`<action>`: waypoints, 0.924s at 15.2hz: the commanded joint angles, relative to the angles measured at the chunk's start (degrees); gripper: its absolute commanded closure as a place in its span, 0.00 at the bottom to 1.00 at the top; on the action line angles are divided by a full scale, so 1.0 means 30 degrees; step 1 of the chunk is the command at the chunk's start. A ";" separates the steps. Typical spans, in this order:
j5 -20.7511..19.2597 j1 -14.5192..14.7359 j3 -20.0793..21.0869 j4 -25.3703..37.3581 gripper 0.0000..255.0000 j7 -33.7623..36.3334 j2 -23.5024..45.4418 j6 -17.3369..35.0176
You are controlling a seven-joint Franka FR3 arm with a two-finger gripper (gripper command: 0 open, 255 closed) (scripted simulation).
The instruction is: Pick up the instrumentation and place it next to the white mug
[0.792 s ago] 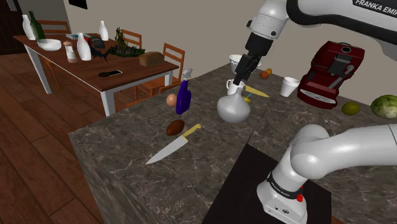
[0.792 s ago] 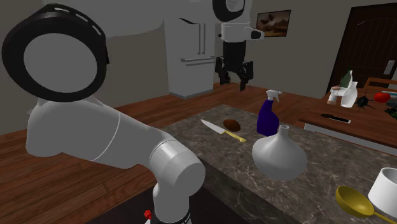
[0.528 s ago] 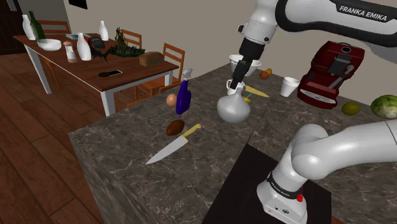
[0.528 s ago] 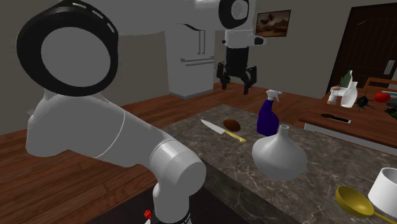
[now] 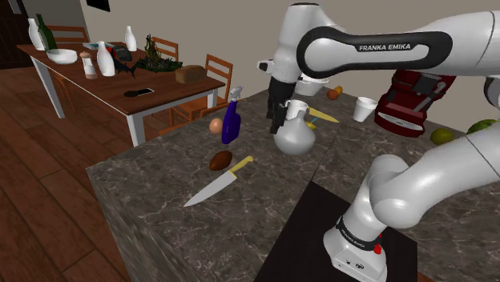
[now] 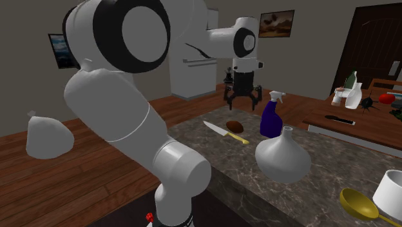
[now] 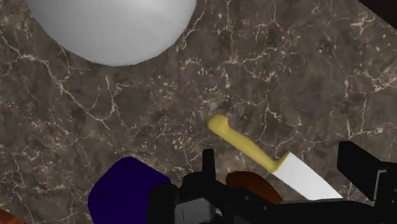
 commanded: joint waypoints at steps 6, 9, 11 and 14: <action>-0.1881 0.1849 -0.0185 -0.0551 0.00 -0.6976 0.3760 0.3644; -0.2773 0.2486 -0.0073 -0.0882 0.00 -0.9613 0.5312 0.5346; -0.3434 0.2853 0.0044 -0.1131 0.00 -1.1248 0.6314 0.6508; -0.3582 0.2756 -0.0015 -0.1534 0.00 -1.1171 0.6729 0.7333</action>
